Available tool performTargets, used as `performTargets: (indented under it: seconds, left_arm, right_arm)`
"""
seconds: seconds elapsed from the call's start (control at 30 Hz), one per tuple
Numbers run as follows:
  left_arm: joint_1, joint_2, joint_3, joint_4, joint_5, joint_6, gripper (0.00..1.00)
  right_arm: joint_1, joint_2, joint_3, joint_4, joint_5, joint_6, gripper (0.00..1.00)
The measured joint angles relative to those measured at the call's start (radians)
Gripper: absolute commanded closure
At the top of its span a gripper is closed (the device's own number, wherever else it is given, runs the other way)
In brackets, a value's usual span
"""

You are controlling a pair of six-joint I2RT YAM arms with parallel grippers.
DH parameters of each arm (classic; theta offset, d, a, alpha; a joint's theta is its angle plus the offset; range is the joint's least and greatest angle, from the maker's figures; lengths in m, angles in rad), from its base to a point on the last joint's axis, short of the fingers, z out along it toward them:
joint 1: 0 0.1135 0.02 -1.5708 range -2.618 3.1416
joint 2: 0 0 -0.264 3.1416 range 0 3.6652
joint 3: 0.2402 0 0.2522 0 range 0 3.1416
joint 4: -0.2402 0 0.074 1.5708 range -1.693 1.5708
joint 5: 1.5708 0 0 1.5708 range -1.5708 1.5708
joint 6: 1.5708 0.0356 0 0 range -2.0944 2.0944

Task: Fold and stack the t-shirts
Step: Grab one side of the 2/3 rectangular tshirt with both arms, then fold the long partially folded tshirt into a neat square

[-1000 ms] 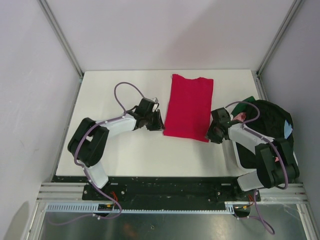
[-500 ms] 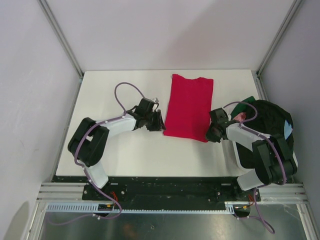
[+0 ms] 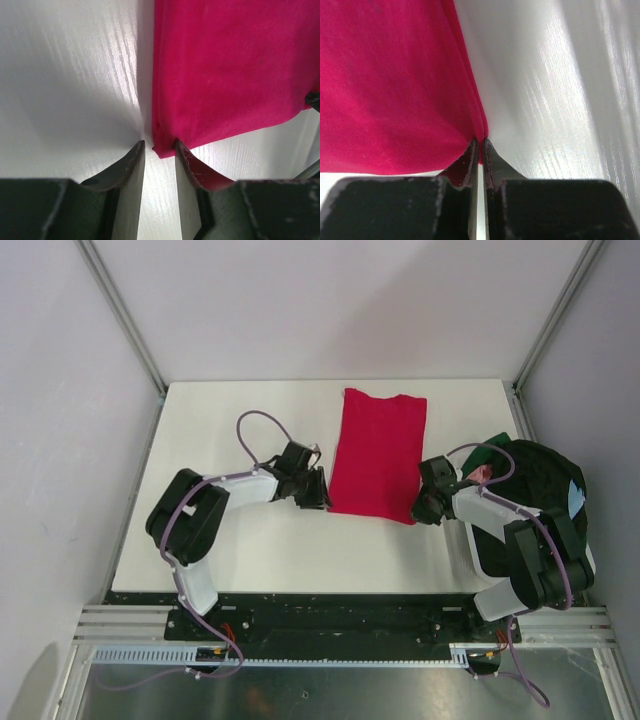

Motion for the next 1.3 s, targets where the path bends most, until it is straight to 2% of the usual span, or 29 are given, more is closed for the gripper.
performTargets:
  seconds: [0.13, 0.27, 0.33, 0.53, 0.7, 0.97, 1.17, 1.3]
  left_arm:
    - [-0.005, 0.007, 0.0, 0.013, 0.01, 0.0, 0.74]
    - [-0.011, 0.014, 0.0, 0.021, 0.01, -0.003, 0.94]
    - [-0.015, 0.018, 0.0, 0.023, 0.01, -0.01, 0.98]
    - [-0.023, -0.019, -0.056, 0.055, 0.0, -0.061, 1.0]
    - [-0.057, -0.209, -0.246, 0.05, -0.03, -0.105, 1.0]
    - [-0.179, -0.539, -0.503, 0.027, -0.08, -0.203, 1.0]
    - [-0.288, -0.754, -0.586, -0.035, -0.13, -0.297, 1.0]
    - [-0.328, -0.847, -0.595, -0.073, -0.164, -0.343, 1.0]
  right_arm:
    - [0.0, 0.0, 0.0, 0.0, 0.0, 0.0, 0.96]
    - [-0.002, 0.0, 0.0, 0.0, -0.003, -0.001, 0.99]
    - [-0.003, 0.0, 0.0, 0.0, -0.005, -0.003, 1.0]
    - [0.013, -0.003, 0.003, -0.012, 0.002, -0.01, 1.0]
    - [0.106, -0.049, 0.0, -0.09, 0.014, -0.008, 1.0]
    - [0.312, -0.348, -0.08, -0.25, 0.05, 0.087, 1.0]
    - [0.494, -0.523, -0.119, -0.387, 0.087, 0.223, 1.0]
    - [0.54, -0.588, -0.121, -0.454, 0.117, 0.288, 1.0]
